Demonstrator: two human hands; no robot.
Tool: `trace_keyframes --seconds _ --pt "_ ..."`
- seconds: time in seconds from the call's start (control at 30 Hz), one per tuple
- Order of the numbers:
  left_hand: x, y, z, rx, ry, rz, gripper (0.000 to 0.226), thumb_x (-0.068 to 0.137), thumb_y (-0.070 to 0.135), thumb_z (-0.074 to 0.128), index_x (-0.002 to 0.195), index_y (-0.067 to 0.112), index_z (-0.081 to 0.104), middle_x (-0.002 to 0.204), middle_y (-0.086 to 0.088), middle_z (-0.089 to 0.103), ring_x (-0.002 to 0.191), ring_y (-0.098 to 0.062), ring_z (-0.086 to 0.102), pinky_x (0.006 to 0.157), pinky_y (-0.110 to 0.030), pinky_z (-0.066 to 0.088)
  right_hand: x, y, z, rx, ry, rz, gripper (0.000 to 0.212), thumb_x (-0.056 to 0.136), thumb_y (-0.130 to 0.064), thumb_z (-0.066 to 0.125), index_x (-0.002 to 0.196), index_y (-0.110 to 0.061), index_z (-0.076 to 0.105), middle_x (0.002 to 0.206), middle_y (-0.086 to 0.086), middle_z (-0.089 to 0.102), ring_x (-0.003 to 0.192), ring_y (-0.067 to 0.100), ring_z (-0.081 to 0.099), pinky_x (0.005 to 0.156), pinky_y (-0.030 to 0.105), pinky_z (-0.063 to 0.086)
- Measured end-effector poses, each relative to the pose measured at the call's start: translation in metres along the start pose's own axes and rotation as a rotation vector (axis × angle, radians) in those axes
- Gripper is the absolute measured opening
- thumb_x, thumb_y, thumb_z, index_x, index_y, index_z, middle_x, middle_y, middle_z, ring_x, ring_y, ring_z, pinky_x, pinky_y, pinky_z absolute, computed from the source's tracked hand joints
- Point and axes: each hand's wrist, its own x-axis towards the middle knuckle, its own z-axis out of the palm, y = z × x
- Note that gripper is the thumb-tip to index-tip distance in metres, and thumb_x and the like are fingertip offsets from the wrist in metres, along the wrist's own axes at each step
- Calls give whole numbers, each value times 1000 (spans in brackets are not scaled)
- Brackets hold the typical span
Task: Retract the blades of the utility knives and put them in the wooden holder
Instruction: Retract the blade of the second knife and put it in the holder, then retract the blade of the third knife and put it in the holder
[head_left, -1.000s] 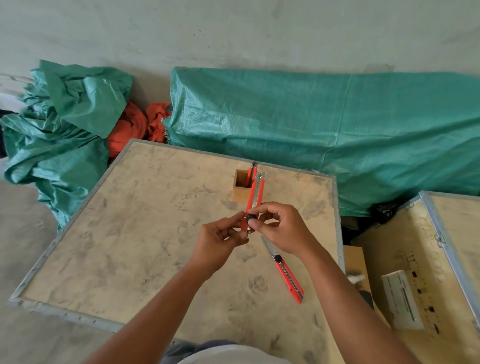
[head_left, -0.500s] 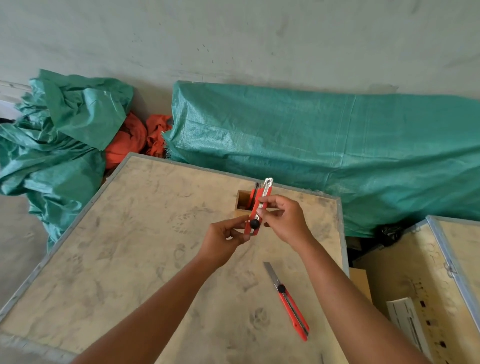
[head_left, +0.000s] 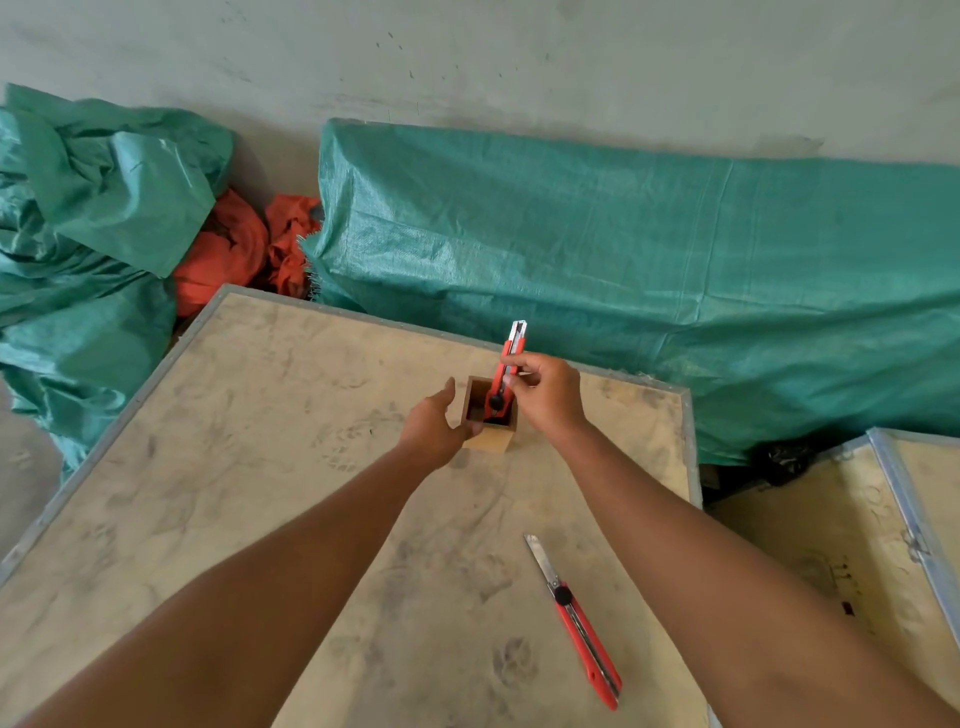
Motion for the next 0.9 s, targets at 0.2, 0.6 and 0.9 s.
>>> trace_keyframes --seconds 0.2,0.6,0.9 --pt "17 -13 11 -41 -44 15 65 90 18 70 148 18 43 139 -5 62 124 -21 61 92 -26 47 0 13 28 -54 -21 -14 27 86 -2 75 109 -16 80 111 8 79 98 22 74 95 36 58" --pt "13 -12 12 -100 -39 20 59 91 12 68 146 17 47 137 -2 63 123 -19 61 85 -24 43 -3 14 33 -101 13 -68 25 84 0 75 105 -12 81 103 11 79 90 23 75 91 29 55" --pt "-23 -7 10 -165 20 67 60 87 19 73 143 23 50 134 -4 65 123 -21 62 90 -37 56 -43 21 0 -60 48 -95 27 81 3 77 104 -9 80 101 11 78 82 21 75 83 34 61"
